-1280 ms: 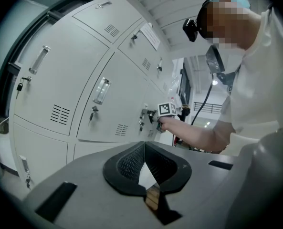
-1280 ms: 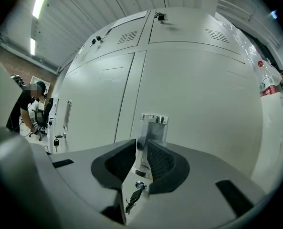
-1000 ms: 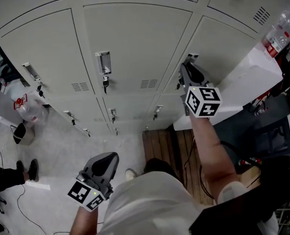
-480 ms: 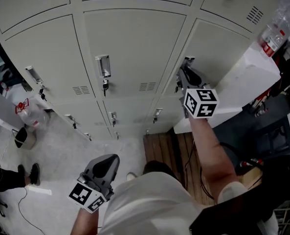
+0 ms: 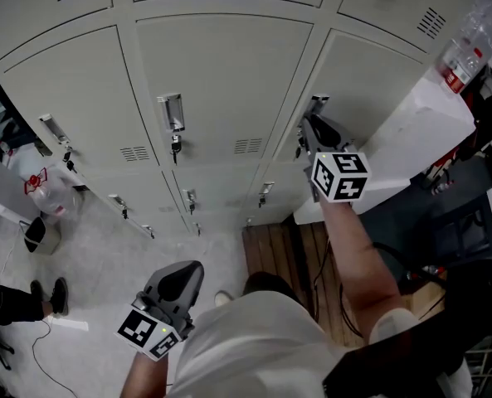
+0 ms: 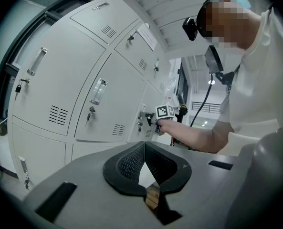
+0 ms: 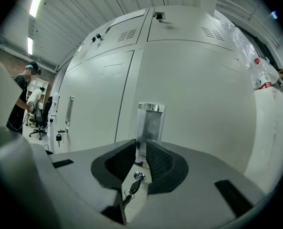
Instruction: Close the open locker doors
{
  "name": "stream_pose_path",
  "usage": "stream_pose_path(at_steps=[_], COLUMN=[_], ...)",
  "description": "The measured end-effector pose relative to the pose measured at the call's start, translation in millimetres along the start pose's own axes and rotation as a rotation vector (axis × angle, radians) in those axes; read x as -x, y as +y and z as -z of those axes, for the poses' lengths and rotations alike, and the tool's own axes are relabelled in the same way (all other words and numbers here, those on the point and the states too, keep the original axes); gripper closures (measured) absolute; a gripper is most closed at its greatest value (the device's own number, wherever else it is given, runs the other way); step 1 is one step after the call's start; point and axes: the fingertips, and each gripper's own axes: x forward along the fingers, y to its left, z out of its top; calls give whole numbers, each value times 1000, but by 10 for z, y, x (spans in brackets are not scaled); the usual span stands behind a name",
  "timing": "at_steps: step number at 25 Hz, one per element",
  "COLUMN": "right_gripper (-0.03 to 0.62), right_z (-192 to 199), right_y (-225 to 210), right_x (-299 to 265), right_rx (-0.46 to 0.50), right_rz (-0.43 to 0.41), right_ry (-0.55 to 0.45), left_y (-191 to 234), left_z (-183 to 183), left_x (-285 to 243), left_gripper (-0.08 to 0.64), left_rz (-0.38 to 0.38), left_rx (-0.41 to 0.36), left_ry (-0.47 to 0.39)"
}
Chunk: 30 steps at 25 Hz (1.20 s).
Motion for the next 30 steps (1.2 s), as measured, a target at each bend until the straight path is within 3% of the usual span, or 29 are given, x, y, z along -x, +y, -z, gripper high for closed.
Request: stream_pose_path(at_steps=[16,23,30], right_gripper=[552,552,552], right_z=[49,68,422], right_y=[87,207,524], right_x=[98,429,883], right_rx=[13,31,66], right_rz=[16,5,-88], right_ry=[12,25,103], left_y=[68,67,-5], left_z=[57,70,186], left_x=[73,15,-103], left_gripper=[548,548,548], left_rz=[17,34,82], left_rx=[4,14,31], left_ry=[10,9,45])
